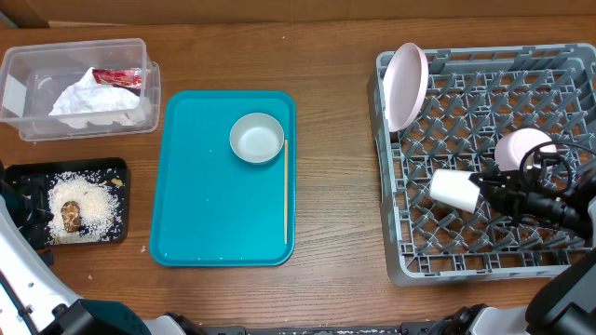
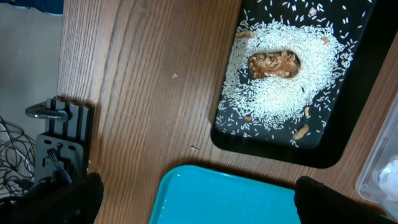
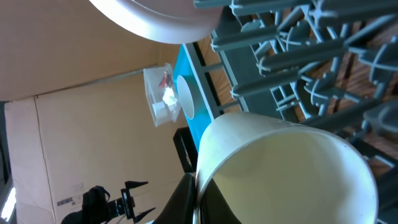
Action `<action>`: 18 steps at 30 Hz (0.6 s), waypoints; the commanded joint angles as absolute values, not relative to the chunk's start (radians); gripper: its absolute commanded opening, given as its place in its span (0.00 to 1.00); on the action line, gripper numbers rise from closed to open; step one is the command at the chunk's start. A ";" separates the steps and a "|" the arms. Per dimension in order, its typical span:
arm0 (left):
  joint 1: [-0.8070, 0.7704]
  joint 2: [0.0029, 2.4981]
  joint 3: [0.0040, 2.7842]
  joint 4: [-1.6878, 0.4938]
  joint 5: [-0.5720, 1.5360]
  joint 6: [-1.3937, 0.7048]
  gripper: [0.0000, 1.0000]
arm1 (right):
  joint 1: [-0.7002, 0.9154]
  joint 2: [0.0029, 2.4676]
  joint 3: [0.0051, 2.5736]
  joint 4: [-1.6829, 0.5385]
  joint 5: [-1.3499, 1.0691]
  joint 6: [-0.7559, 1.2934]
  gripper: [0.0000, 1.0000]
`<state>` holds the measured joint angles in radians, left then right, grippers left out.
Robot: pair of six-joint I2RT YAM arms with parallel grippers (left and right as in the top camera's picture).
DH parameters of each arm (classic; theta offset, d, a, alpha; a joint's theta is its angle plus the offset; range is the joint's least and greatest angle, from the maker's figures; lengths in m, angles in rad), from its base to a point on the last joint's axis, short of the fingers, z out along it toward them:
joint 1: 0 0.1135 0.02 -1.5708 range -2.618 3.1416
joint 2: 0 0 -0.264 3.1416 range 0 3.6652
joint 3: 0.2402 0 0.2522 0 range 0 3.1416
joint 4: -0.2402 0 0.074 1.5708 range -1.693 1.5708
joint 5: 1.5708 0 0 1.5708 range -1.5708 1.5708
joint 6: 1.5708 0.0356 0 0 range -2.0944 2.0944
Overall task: Sort waste into correct bins and load items into the dishwasher
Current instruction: 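Lower the white cup into the rack's right side and release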
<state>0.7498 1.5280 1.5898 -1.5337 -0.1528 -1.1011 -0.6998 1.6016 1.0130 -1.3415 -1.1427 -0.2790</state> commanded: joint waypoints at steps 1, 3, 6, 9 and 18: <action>0.752 1.531 1.586 -1.535 -0.156 -1.119 1.00 | -0.702 1.584 0.995 -1.337 -1.065 -0.274 0.04; 0.752 1.531 1.586 -1.535 -0.156 -1.119 1.00 | -0.702 1.584 0.984 -1.325 -1.039 -0.249 0.04; 0.752 1.531 1.586 -1.535 -0.157 -1.119 1.00 | -0.702 1.584 0.981 -1.282 -0.949 -0.179 0.04; 0.752 1.531 1.586 -1.535 -0.156 -1.119 1.00 | -0.702 1.584 0.981 -1.233 -0.845 -0.083 0.04; 0.752 1.531 1.586 -1.535 -0.157 -1.119 1.00 | -0.702 1.584 0.985 -1.161 -0.746 0.024 0.04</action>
<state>0.7498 1.5280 1.5898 -1.5337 -0.1528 -1.1011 -0.6998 1.5757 0.9905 -1.2022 -0.9939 -0.0082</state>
